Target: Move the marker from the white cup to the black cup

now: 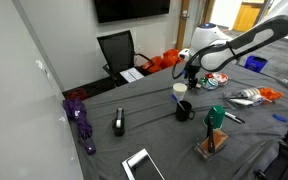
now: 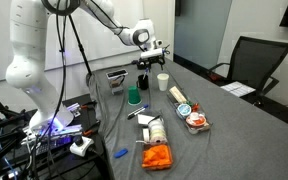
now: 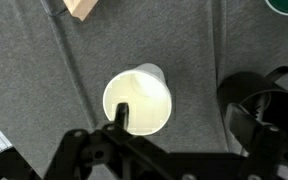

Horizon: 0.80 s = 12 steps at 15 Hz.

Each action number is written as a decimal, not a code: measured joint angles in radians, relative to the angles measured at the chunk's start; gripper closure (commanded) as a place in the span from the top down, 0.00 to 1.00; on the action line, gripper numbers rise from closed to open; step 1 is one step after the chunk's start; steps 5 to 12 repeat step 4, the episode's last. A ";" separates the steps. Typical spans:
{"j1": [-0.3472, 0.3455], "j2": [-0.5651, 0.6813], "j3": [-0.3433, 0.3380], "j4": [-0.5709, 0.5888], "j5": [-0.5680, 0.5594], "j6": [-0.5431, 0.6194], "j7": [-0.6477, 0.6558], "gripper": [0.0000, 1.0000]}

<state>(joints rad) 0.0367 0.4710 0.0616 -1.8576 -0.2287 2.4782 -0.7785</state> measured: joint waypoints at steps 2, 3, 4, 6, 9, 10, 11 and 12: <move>0.005 -0.007 0.001 0.032 -0.007 -0.088 0.025 1.00; 0.007 -0.009 0.002 0.048 -0.007 -0.129 0.031 1.00; 0.008 -0.010 0.003 0.063 -0.007 -0.162 0.036 1.00; 0.008 -0.010 0.003 0.063 -0.007 -0.162 0.036 1.00; 0.008 -0.010 0.003 0.063 -0.007 -0.162 0.036 1.00; 0.008 -0.010 0.003 0.063 -0.007 -0.162 0.036 1.00; 0.008 -0.010 0.003 0.063 -0.007 -0.162 0.036 1.00; 0.008 -0.010 0.003 0.063 -0.007 -0.162 0.036 1.00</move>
